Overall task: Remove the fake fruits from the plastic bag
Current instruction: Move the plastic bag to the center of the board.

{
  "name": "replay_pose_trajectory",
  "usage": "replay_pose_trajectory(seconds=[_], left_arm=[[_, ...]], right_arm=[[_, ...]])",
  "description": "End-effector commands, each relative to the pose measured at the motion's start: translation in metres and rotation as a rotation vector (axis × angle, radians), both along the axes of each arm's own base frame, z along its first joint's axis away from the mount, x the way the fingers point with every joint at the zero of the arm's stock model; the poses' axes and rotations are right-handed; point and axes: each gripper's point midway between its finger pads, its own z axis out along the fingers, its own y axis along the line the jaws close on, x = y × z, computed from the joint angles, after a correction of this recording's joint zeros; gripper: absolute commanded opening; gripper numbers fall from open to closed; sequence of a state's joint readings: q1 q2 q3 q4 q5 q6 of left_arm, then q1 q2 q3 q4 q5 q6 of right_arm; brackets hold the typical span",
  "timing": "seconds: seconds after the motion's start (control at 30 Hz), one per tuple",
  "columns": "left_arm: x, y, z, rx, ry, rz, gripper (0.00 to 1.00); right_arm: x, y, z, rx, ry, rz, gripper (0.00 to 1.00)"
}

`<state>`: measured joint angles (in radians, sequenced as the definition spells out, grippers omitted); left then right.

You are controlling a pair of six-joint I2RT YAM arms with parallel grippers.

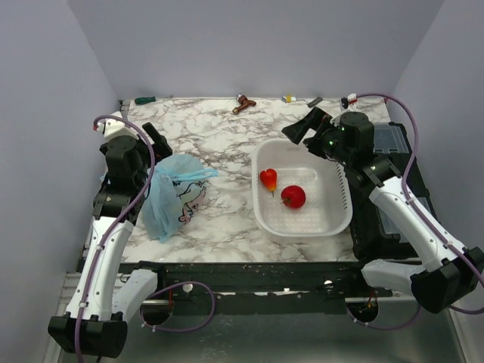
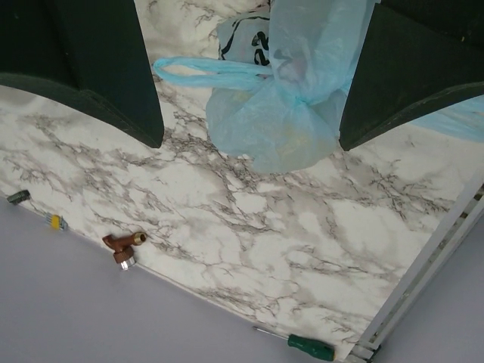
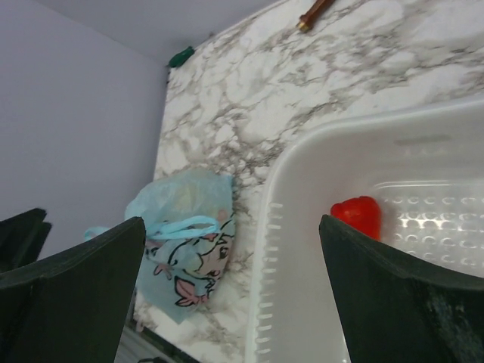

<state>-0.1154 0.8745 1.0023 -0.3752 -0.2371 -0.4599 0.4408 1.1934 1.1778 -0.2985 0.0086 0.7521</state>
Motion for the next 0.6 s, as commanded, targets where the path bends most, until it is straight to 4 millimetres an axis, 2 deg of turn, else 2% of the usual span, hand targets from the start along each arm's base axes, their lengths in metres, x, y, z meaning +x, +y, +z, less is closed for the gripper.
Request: replay_pose_trajectory(seconds=[0.0, 0.2, 0.33, 0.47, 0.57], left_arm=[[0.003, 0.017, -0.017, -0.105, 0.044, 0.154, 0.99], [0.009, 0.025, -0.040, -0.142, 0.119, 0.230, 0.99], [0.017, 0.019, -0.059, -0.181, 0.183, 0.224, 0.99], [0.024, 0.014, -0.086, -0.231, 0.275, 0.227, 0.99], [0.025, 0.017, -0.112, -0.289, 0.380, 0.286, 0.99]], right_arm=[[-0.014, 0.035, 0.021, 0.159, -0.028, 0.186, 1.00], [-0.023, 0.063, 0.013, 0.269, -0.004, 0.271, 1.00], [-0.035, 0.101, 0.001, 0.223, 0.023, 0.309, 1.00], [-0.045, 0.142, -0.007, 0.208, 0.036, 0.382, 1.00], [-0.046, 0.171, -0.002, 0.218, 0.020, 0.431, 1.00]])
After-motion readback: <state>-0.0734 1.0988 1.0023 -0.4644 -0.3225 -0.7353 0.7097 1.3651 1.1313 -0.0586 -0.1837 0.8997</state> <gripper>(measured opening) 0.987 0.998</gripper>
